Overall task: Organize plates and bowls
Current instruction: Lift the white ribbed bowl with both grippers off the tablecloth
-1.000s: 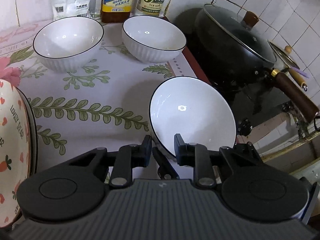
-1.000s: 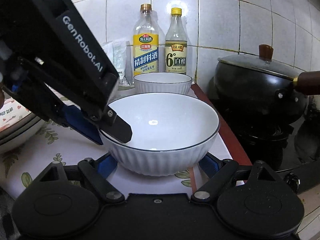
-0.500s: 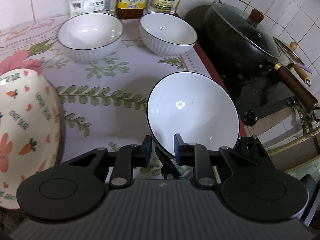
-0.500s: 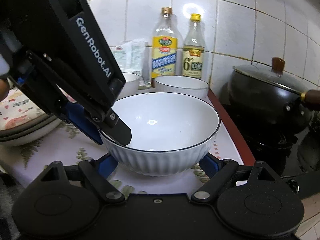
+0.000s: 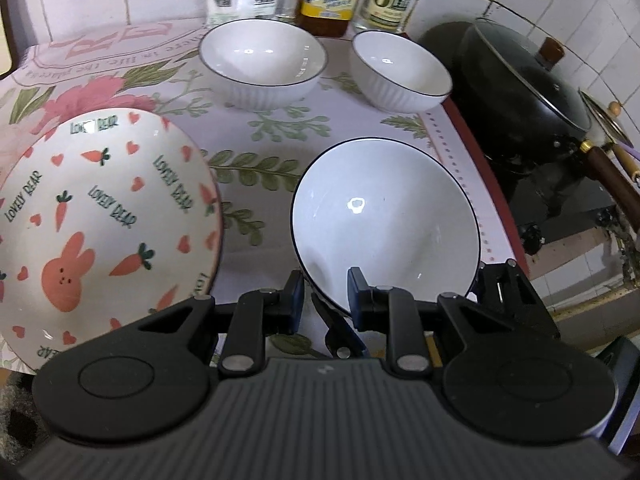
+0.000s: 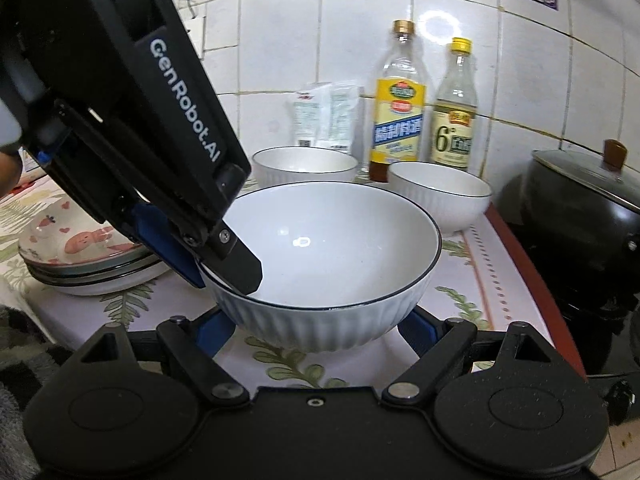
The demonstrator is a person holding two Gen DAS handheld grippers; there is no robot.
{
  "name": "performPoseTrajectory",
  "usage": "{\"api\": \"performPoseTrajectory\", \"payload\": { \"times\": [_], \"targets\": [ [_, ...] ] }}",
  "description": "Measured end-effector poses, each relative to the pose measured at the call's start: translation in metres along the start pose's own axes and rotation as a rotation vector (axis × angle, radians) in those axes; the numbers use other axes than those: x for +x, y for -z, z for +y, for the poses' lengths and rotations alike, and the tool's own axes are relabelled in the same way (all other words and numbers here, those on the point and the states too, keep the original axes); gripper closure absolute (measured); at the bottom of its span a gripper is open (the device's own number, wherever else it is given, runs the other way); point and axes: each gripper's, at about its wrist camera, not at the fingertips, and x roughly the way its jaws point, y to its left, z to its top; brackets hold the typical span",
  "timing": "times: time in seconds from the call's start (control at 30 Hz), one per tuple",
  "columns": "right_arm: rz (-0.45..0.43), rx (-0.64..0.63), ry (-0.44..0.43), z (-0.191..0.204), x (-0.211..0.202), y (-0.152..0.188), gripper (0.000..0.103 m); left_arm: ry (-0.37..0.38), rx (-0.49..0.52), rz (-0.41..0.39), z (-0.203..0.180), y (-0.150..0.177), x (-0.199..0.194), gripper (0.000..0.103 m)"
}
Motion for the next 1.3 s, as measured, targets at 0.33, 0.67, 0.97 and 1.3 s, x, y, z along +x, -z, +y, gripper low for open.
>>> {"api": "performPoseTrajectory", "payload": {
  "times": [0.33, 0.67, 0.97, 1.3],
  "targets": [
    [0.030, 0.021, -0.070, -0.001, 0.022, 0.002, 0.012, -0.016, -0.035, 0.015, 0.013, -0.005, 0.011, 0.081],
    [0.048, 0.052, -0.058, -0.005, -0.006, 0.001, 0.011, -0.002, -0.060, 0.015, 0.013, -0.004, 0.002, 0.070],
    [0.055, 0.222, -0.049, -0.024, -0.058, -0.011, 0.011, 0.037, -0.008, 0.021, 0.005, -0.002, -0.030, 0.066],
    [0.092, 0.373, 0.054, -0.055, -0.073, -0.036, 0.011, 0.021, 0.140, -0.005, -0.016, -0.002, -0.068, 0.062]
  ]
}}
